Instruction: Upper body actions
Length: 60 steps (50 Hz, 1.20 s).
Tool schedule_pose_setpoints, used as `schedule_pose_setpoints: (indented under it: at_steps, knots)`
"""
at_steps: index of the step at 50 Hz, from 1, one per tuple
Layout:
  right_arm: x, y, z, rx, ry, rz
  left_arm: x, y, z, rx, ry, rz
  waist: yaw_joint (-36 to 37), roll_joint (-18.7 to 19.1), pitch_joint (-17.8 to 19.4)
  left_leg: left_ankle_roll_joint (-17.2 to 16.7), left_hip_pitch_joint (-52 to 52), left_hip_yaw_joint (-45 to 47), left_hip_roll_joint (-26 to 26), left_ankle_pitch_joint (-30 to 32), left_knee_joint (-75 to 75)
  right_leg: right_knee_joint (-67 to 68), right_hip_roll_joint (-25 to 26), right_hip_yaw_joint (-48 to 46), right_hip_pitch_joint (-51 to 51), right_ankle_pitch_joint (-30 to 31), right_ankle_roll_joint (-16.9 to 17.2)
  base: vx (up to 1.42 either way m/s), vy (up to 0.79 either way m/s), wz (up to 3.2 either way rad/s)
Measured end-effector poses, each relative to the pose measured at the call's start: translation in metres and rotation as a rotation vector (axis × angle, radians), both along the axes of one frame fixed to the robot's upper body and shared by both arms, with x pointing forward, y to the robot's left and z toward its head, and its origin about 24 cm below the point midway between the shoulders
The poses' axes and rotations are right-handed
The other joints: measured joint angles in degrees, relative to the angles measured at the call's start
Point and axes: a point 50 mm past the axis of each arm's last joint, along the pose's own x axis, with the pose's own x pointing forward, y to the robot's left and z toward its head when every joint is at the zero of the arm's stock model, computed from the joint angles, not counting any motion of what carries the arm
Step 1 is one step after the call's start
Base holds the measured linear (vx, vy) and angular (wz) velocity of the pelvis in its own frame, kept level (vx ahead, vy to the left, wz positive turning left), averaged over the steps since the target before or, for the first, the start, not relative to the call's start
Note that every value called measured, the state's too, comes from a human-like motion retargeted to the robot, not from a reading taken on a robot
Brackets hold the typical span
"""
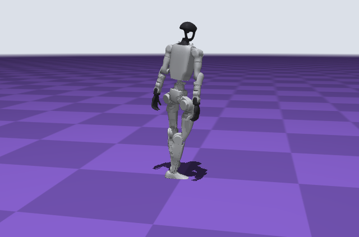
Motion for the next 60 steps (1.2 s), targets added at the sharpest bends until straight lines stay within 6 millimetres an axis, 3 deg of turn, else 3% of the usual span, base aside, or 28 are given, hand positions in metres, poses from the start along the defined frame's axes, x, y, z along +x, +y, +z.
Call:
schedule_pose_setpoints:
  at_steps: [3, 9, 14, 20, 28, 33, 35, 37, 40, 42, 50, 52, 55, 57, 60]
  knots:
    - [0.004, -0.002, 0.0, -0.006, -0.021, -0.02, -0.007, 0.0, 0.001, 0.011, 0.023, 0.034, -1.3, 0.2, -0.5, -1.6, 1.1, 6.7, 1.3, 3.9, 0.1, -0.1, -0.1, -4.1, 0.4, -0.6, 0.8, -0.01, 0.11, 1.87]
    - [0.004, 0.0, 0.0, -0.006, -0.034, -0.034, -0.014, -0.005, 0.001, 0.018, 0.042, 0.097, -0.8, -0.7, -2.2, -1.5, 3.9, 14.8, 2.6, 10.3, 1.3, 0.0, -1.1, -9.1, 1.0, -1.3, 2.2, 0.08, 0.11, 1.35]
    - [0.009, 0.002, -0.001, -0.004, -0.048, -0.014, -0.013, -0.014, -0.001, 0.016, 0.033, 0.138, -0.7, 0.0, -4.2, -1.5, 4.4, 15.3, 1.3, 15.0, -0.3, 0.4, -0.5, -12.8, 1.1, -0.9, 3.6, 0.14, 0.21, 1.13]
    - [0.015, 0.006, -0.002, 0.024, -0.073, 0.014, -0.016, -0.025, -0.001, -0.013, 0.043, 0.162, 0.4, 1.4, -6.0, -1.6, 6.0, 12.1, -1.8, 11.3, -6.4, 1.5, 0.9, -12.8, 2.7, -0.6, 5.3, 0.29, 0.16, 0.34]
    - [0.014, 0.013, -0.004, 0.066, -0.07, 0.061, 0.003, -0.009, -0.002, 0.025, -0.023, 0.125, 0.3, 0.1, -5.4, 1.5, 6.4, 5.1, -3.9, 7.8, -7.1, 5.0, -0.8, -18.2, 5.8, 1.3, 7.5, 0.24, 0.14, 0.51]
    - [0.005, 0.009, -0.002, 0.034, -0.045, 0.072, 0.02, -0.003, -0.002, 0.028, -0.07, 0.099, -0.3, 2.5, -3.9, 2.8, 7.7, 2.5, -1.5, 6.5, -6.9, 12.5, -1.6, -20.7, 7.8, 7.7, 3.4, 0.23, 0.13, 0.78]
    - [0.002, 0.009, -0.002, 0.031, -0.041, 0.049, 0.028, -0.001, -0.002, 0.032, -0.088, 0.085, -0.8, 4.9, -3.2, 2.9, 8.2, 1.2, 1.2, 6.3, -6.8, 19.0, -2.4, -18.2, 6.9, 10.5, -1.7, 0.19, 0.11, 0.89]
    - [0.004, 0.01, -0.003, 0.036, -0.049, 0.028, 0.035, 0.001, -0.002, 0.034, -0.109, 0.079, -1.3, 5.8, -2.1, 3.2, 8.4, 0.2, 2.6, 6.3, -6.6, 27.5, -5.2, -12.4, 4.3, 9.4, -2.3, 0.14, 0.02, 0.87]
    - [0.009, 0.017, -0.004, 0.059, -0.063, 0.019, 0.041, 0.007, -0.001, 0.051, -0.128, 0.07, -3.1, 4.4, -1.0, 4.1, 7.8, -2.1, 1.5, 6.6, -6.5, 35.6, -6.5, 3.6, -3.3, 5.8, 3.1, 0.11, -0.05, 1.14]
    - [0.013, 0.022, -0.005, 0.074, -0.079, 0.031, 0.042, 0.012, 0.0, 0.071, -0.131, 0.062, -4.6, 3.4, -0.6, 4.5, 7.1, -3.9, 1.0, 6.8, -6.3, 35.0, -4.0, 11.8, -6.6, 3.6, 5.0, 0.06, -0.13, 1.2]
    - [0.019, 0.025, -0.006, 0.074, -0.099, 0.13, 0.03, 0.016, 0.001, 0.067, -0.081, 0.045, -8.4, -0.9, 0.5, 5.8, 6.4, -10.7, -3.5, 7.3, -6.0, 15.2, 0.8, 29.4, -8.8, -2.5, 6.2, 0.06, -0.12, 1.11]
    - [0.016, 0.025, -0.006, 0.076, -0.089, 0.126, 0.026, 0.016, 0.001, 0.058, -0.065, 0.032, -8.2, -1.8, 1.0, 6.0, 7.5, -12.8, -4.9, 7.0, -5.8, 10.0, 0.5, 29.5, -6.9, -1.5, 3.1, 0.06, -0.05, 0.93]
    - [0.01, 0.025, -0.006, 0.085, -0.065, 0.109, 0.02, 0.015, 0.001, 0.045, -0.044, 0.008, -6.8, -2.5, -0.4, 6.0, 7.5, -14.3, -6.2, 6.4, -5.3, 7.5, -0.7, 22.1, -4.6, -2.0, 3.6, 0.08, -0.03, 0.51]
    - [0.01, 0.024, -0.006, 0.093, -0.064, 0.078, 0.016, 0.01, 0.0, 0.042, -0.029, -0.001, -4.5, -2.4, -1.7, 5.8, 6.8, -14.8, -6.4, 5.9, -5.0, 5.5, -0.8, 24.2, -4.3, -0.8, 4.1, 0.04, 0.0, 0.24]
    - [0.016, 0.022, -0.005, 0.084, -0.102, 0.07, 0.006, 0.004, 0.0, 0.036, -0.021, 0.032, -3.6, -1.9, -2.2, 5.9, 7.6, -15.1, -6.4, 5.3, -5.1, 3.3, -0.1, 19.7, -2.2, -0.6, 3.4, 0.02, -0.01, 0.04]
